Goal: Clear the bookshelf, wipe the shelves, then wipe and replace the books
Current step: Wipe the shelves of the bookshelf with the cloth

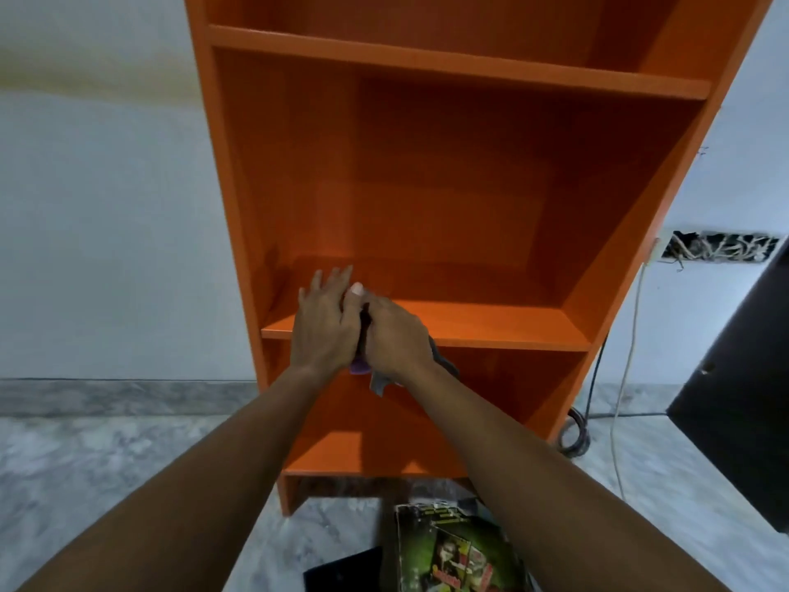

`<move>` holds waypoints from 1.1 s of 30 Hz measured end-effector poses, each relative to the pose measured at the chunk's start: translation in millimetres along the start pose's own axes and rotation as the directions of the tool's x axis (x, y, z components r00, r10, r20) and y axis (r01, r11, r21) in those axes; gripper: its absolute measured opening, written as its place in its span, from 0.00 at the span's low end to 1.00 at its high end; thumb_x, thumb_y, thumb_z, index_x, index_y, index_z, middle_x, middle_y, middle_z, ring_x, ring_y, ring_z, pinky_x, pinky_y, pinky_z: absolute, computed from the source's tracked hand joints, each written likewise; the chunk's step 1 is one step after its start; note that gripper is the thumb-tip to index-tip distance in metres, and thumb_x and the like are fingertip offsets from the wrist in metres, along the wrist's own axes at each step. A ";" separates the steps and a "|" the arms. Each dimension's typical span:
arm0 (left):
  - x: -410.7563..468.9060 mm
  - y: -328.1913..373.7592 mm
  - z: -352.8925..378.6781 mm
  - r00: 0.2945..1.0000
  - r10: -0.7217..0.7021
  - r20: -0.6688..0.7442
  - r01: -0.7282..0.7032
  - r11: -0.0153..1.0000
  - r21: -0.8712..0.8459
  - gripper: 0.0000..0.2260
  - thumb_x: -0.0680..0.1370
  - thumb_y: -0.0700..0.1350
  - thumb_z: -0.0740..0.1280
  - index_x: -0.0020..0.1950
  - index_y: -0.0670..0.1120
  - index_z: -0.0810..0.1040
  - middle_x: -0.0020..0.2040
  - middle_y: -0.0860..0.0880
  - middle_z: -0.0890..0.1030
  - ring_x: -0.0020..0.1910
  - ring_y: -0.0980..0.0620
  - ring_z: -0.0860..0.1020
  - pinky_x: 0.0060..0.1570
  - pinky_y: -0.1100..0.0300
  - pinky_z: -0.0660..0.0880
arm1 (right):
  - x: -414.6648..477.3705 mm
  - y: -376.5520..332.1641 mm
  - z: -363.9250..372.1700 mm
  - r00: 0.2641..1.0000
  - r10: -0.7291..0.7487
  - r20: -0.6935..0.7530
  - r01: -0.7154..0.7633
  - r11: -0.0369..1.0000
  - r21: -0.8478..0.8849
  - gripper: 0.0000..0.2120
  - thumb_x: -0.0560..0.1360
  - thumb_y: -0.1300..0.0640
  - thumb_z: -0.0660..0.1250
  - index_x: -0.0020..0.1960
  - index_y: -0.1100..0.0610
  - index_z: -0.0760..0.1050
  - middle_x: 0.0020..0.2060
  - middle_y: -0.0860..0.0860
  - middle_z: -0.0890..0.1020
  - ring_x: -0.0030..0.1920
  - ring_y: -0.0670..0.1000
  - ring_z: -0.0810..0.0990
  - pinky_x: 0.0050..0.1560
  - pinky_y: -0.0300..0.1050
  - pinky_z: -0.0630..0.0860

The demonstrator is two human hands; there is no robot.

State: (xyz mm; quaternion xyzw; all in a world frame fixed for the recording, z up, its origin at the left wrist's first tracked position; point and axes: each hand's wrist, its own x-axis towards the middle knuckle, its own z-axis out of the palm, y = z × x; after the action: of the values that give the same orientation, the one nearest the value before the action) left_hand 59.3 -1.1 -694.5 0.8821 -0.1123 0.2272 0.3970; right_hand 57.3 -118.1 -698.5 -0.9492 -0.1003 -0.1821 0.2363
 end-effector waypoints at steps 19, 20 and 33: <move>-3.4 -23.3 -65.3 0.834 -0.479 -0.274 0.478 0.875 -0.072 0.23 0.81 0.58 0.63 0.73 0.48 0.70 0.67 0.43 0.79 0.63 0.37 0.78 0.62 0.39 0.75 | 19.7 24.5 -66.9 0.928 0.359 -0.101 -0.290 0.865 0.411 0.19 0.85 0.61 0.58 0.75 0.57 0.68 0.54 0.53 0.76 0.45 0.54 0.75 0.47 0.57 0.76; 0.3 -27.0 -61.6 0.819 -0.481 -0.313 0.477 0.874 -0.095 0.21 0.82 0.57 0.61 0.71 0.48 0.72 0.65 0.43 0.80 0.61 0.38 0.79 0.62 0.39 0.76 | 30.8 34.1 -62.5 0.922 0.377 -0.088 -0.319 0.869 0.378 0.19 0.85 0.61 0.57 0.75 0.58 0.67 0.53 0.54 0.76 0.41 0.54 0.75 0.41 0.53 0.74; 8.0 -95.5 -17.4 0.825 -0.201 -0.528 0.140 0.978 -0.154 0.25 0.83 0.63 0.52 0.60 0.47 0.78 0.58 0.46 0.84 0.54 0.44 0.82 0.56 0.41 0.79 | 172.2 83.0 49.9 0.946 0.221 0.235 -0.250 0.963 0.102 0.19 0.74 0.35 0.54 0.61 0.30 0.75 0.69 0.45 0.78 0.67 0.55 0.77 0.70 0.64 0.70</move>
State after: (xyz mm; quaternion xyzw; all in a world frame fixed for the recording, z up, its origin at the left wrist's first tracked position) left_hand 97.0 74.9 -742.5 0.7657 0.0711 0.4237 0.4786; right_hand 252.4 -148.1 -706.0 -0.9512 -0.0232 -0.0386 0.3052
